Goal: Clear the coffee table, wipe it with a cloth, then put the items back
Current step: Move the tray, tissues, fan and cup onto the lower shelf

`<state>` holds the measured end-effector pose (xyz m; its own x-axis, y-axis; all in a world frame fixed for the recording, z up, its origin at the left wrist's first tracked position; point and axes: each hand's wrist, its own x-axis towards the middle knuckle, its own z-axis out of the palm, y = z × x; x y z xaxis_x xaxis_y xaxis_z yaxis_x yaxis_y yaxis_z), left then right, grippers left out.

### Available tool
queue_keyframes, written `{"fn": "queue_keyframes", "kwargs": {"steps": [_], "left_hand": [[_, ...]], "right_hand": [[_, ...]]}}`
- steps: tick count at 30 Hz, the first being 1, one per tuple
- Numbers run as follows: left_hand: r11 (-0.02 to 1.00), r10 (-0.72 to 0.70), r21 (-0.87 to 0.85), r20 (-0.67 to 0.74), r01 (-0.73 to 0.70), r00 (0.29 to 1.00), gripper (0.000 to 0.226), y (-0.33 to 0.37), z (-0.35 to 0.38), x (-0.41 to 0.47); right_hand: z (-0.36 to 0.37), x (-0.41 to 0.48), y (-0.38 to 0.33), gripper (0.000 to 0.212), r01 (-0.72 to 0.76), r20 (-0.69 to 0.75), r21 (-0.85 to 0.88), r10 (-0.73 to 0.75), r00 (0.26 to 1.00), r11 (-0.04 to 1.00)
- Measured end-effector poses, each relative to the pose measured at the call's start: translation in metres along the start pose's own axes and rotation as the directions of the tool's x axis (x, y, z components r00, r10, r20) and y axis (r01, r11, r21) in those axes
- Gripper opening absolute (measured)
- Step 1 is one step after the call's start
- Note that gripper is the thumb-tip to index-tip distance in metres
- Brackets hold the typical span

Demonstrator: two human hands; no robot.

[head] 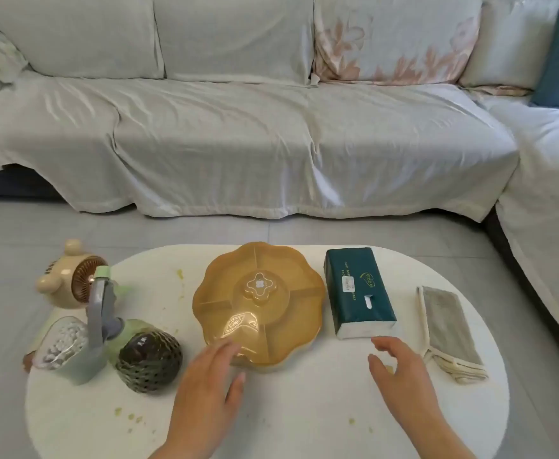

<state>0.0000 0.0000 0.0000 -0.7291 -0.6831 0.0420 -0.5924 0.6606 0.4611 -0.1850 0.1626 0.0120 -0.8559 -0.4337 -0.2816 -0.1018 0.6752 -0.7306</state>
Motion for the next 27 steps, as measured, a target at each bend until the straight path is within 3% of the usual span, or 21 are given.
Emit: {"fn": "queue_keyframes", "kwargs": {"steps": [2, 5, 10, 12, 16, 20, 22, 25, 27], "left_hand": [[1.000, 0.018, 0.012, 0.038, -0.018, 0.999, 0.039, -0.002, 0.007, 0.009], [0.995, 0.060, 0.079, -0.032, -0.057, 0.998, 0.054, -0.016, 0.025, 0.031], [0.986, 0.099, 0.146, -0.115, -0.082, 0.988, 0.071, -0.024, 0.044, 0.049], [0.980, 0.153, 0.160, -0.229, -0.118, 0.961, 0.061, -0.028, 0.057, 0.054], [0.977, 0.182, 0.161, -0.286, -0.140, 0.941, 0.047, -0.033, 0.068, 0.061], [0.990, 0.139, 0.053, -0.249, -0.129, 0.958, 0.065, -0.033, 0.068, 0.061], [0.988, 0.150, 0.057, -0.261, -0.140, 0.954, 0.068, -0.036, 0.071, 0.063], [0.985, 0.169, 0.056, -0.226, -0.160, 0.959, 0.052, -0.042, 0.071, 0.065], [0.984, 0.180, 0.033, -0.214, -0.177, 0.960, 0.051, -0.045, 0.069, 0.065]], "right_hand": [[0.004, 0.010, 0.001, 0.029, 0.098, -0.132, -0.092, -0.109, 0.985, 0.991], [0.005, 0.035, -0.007, 0.043, 0.178, -0.268, -0.242, -0.242, 0.933, 0.954], [0.030, 0.064, -0.010, 0.091, 0.093, -0.191, -0.362, -0.172, 0.966, 0.927], [0.044, 0.071, -0.002, 0.096, 0.107, -0.193, -0.374, -0.189, 0.963, 0.921], [0.049, 0.083, 0.009, 0.094, 0.139, -0.240, -0.380, -0.242, 0.940, 0.914], [0.046, 0.086, 0.008, 0.086, 0.180, -0.238, -0.393, -0.288, 0.928, 0.902], [0.042, 0.087, 0.008, 0.082, 0.205, -0.256, -0.338, -0.300, 0.919, 0.918], [0.031, 0.087, 0.003, 0.072, 0.244, -0.333, -0.171, -0.289, 0.897, 0.954], [0.024, 0.084, -0.005, 0.068, 0.293, -0.429, -0.108, -0.310, 0.848, 0.950]]}}
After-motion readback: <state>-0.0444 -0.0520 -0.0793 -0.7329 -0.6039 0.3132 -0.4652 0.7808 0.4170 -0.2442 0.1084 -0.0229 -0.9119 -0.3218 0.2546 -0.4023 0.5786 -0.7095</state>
